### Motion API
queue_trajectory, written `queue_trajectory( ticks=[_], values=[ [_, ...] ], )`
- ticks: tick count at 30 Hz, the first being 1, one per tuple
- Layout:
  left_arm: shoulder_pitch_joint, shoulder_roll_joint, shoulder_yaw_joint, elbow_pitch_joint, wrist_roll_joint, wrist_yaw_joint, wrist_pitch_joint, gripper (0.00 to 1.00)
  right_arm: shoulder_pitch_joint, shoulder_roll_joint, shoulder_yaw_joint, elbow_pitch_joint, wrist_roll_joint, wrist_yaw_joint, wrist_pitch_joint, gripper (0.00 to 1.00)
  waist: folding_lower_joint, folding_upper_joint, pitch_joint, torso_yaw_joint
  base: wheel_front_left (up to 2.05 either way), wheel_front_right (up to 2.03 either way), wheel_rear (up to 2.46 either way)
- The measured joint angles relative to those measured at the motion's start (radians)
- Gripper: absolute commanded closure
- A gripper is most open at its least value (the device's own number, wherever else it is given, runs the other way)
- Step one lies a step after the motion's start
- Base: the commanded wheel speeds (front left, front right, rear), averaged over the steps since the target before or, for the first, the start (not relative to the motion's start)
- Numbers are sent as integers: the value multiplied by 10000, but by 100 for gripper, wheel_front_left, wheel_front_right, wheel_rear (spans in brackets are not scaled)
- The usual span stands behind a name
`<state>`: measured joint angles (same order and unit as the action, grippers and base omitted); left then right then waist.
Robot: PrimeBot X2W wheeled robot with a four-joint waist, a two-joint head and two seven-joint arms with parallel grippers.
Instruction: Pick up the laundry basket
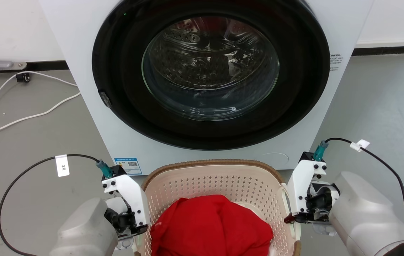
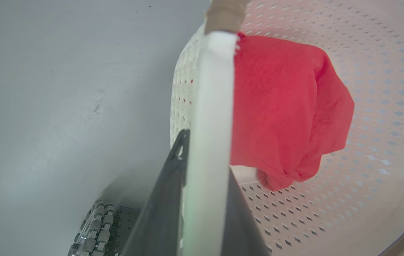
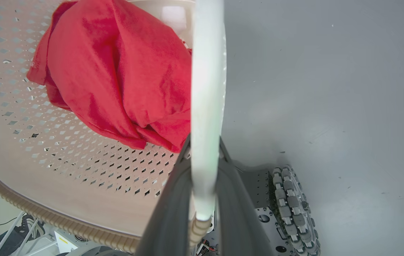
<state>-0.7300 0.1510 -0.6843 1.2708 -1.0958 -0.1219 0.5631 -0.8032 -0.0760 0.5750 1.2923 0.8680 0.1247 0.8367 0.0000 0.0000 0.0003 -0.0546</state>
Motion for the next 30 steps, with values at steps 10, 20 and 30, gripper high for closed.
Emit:
queue_trajectory(
  ticks=[10,20,30],
  values=[
    [66,0,-73,-46,-73,0,-205,100,27,46,-403,-2,-449,0,-4,100,0,0,16,8,0,0,0],
    [89,-2,-151,-58,-153,0,-255,100,57,73,-796,-4,-819,15,48,100,0,0,14,15,0,0,0],
    [90,2,-213,-56,-196,0,-311,100,71,81,-836,-8,-840,40,84,100,0,0,23,11,0,0,0]
  ],
)
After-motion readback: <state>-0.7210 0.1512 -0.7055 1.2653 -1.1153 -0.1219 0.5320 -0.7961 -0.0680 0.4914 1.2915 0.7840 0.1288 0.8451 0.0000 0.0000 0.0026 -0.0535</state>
